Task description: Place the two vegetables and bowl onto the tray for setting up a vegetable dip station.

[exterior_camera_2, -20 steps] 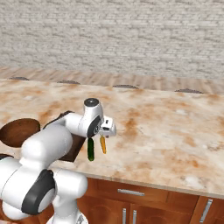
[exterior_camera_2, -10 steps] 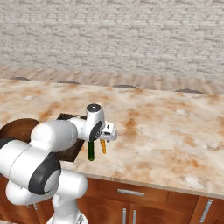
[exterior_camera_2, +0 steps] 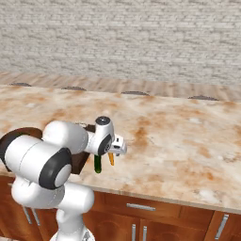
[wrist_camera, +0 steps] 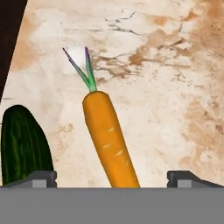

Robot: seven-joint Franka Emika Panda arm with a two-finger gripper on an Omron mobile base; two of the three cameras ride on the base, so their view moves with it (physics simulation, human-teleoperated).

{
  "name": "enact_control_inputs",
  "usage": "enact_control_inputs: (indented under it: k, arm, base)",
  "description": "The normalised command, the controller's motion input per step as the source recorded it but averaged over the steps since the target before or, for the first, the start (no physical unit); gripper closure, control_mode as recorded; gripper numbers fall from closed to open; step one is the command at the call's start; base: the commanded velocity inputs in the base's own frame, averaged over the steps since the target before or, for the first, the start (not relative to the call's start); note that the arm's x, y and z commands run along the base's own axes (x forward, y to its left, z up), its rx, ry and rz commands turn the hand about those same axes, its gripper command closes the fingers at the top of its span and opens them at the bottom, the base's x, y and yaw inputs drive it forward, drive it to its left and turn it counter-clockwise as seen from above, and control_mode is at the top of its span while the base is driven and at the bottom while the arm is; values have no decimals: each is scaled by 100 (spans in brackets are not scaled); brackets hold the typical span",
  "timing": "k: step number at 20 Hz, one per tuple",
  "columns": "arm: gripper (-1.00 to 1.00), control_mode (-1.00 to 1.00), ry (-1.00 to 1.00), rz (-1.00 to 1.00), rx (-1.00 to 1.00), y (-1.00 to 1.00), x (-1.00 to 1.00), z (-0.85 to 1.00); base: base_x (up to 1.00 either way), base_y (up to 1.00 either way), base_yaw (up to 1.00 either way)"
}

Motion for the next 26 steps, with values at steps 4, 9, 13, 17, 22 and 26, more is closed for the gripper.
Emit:
enact_control_inputs:
  k: [4,9,13,17,22,26]
  arm:
    - [-100,-100,1,0,0,0,15,-30]
    - [-100,-100,0,0,0,0,21,-21]
    - [-100,-100,0,0,0,0,17,-20]
    - [100,-100,0,0,0,0,3,-4]
    - [100,-100,0,0,0,-2,0,0]
    - [100,-100,0,8,0,-5,0,3]
  base:
    - [0,0,0]
    - [0,0,0]
    - [0,0,0]
    - [0,0,0]
    - [0,0,0]
    - [0,0,0]
